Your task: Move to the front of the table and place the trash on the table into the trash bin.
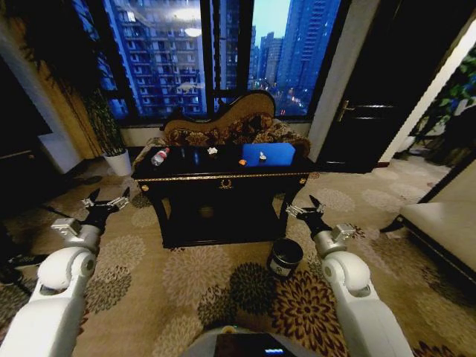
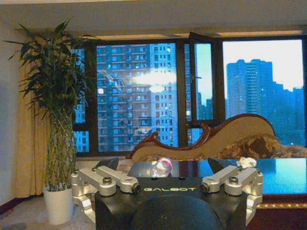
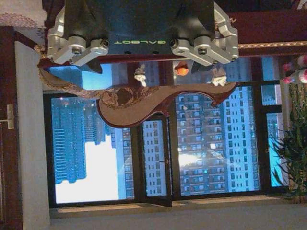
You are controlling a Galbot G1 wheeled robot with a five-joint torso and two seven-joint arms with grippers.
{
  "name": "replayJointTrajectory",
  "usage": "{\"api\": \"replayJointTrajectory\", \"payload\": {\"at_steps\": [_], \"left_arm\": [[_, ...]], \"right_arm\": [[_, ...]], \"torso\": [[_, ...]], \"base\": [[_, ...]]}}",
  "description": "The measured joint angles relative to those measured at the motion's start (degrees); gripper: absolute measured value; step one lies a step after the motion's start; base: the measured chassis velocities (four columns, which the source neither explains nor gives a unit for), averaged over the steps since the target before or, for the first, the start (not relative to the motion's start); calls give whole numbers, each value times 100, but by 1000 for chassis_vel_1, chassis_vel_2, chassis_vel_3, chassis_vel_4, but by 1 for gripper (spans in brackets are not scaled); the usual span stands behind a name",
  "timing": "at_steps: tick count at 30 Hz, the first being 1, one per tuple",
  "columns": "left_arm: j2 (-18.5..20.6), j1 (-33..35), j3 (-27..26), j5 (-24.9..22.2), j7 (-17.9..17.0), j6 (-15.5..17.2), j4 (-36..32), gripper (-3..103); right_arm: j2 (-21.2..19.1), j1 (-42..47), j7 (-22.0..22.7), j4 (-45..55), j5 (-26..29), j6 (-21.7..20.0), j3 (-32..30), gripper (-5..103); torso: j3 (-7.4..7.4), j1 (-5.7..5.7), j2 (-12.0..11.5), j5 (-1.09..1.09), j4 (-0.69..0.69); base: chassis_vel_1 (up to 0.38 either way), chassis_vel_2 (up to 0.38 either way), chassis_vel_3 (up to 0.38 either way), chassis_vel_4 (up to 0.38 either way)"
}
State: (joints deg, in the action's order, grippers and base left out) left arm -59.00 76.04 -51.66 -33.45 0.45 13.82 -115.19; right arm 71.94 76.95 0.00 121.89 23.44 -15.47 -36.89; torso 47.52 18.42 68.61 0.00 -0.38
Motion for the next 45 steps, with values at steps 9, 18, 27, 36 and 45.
{"api": "replayJointTrajectory", "payload": {"at_steps": [9, 18, 27, 36, 45], "left_arm": [[-17, 7, -1, 0, -1, 0, -10, 100], [-24, 13, -9, 0, 0, 0, -10, 100], [-31, 8, -5, 0, 4, -6, 3, 100], [-36, 11, -7, -2, 5, -13, 6, 100], [-71, 47, -34, -5, 4, 10, -91, 100]], "right_arm": [[-4, 0, 0, 1, 1, 5, 10, 100], [-2, -20, 0, -4, 0, 6, 41, 100], [-11, -21, 0, -4, -4, 6, 54, 100], [-24, -70, 0, -7, -12, -12, 108, 100], [-129, -412, 0, -55, 143, -179, 277, 100]], "torso": [[0, 0, 0, -1, 0], [0, 0, 0, -1, 0], [0, 0, 0, -1, 0], [0, 0, 0, -1, -1], [2, 6, -3, -2, -1]], "base": [[-193, 200, 194, -206], [-193, 209, 204, -205], [-200, 196, 210, -216], [-180, 200, 191, -198], [-125, 119, 121, -136]]}}
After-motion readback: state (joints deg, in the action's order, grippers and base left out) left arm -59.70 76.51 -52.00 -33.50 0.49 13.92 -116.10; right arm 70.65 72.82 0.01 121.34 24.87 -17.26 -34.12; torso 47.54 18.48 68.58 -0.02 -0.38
